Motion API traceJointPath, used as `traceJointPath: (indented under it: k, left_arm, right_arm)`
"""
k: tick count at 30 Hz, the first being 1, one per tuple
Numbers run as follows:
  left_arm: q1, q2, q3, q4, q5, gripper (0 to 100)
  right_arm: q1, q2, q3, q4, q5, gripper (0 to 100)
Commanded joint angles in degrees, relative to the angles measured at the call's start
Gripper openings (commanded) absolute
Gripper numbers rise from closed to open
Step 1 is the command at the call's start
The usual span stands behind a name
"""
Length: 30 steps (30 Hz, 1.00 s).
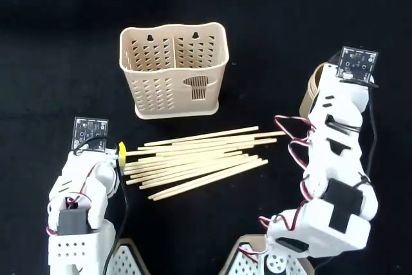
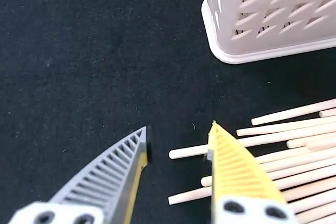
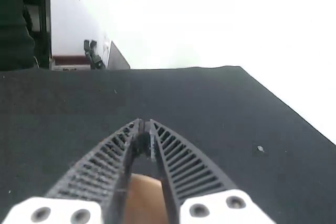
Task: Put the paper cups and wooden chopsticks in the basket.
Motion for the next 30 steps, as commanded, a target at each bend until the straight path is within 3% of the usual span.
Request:
traceJointPath:
  k: [1, 21, 30]
  left_arm:
    - [-0.22, -0.44, 1.01, 0.35, 0.18, 20]
    - [-0.22, -0.44, 1.01, 0.35, 0.18, 20]
    - [-0.22, -0.44, 1.01, 0.35, 0.18, 20]
  right_arm:
    - [-0.44, 2.86, 0.04, -0.97, 0.26, 1.4]
    - [-0.88, 4.35, 3.91, -0.88, 0.18, 1.3]
    - [-0.70, 4.26, -2.95, -0.44, 0.18, 1.5]
